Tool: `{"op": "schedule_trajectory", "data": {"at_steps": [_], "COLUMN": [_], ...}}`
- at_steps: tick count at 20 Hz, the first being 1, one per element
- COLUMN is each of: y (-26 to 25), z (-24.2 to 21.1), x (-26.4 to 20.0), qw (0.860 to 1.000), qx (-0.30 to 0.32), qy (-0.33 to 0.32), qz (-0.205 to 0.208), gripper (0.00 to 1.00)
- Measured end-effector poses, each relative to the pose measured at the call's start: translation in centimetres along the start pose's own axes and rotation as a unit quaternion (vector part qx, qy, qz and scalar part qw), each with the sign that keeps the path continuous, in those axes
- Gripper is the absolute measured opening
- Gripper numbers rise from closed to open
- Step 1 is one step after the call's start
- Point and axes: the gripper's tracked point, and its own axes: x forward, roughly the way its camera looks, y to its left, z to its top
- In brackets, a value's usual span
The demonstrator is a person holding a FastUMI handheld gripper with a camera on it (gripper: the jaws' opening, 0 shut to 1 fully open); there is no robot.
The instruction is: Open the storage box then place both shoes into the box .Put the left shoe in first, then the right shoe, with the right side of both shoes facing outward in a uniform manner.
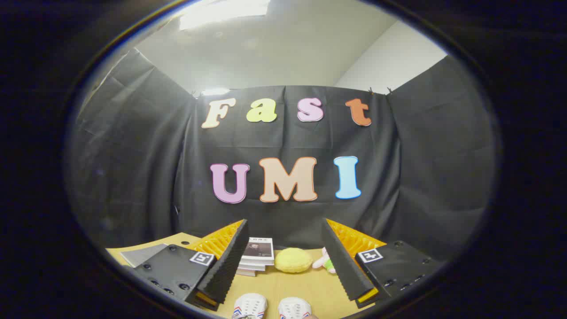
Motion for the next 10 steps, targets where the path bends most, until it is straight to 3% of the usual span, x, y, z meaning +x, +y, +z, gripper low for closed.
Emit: {"op": "schedule_trajectory", "data": {"at_steps": [10], "y": [0.5], "z": [0.1], "x": [1.5], "qw": [1.000], "qx": [-0.003], "qy": [0.006], "qz": [-0.010], "gripper": [1.00]}}
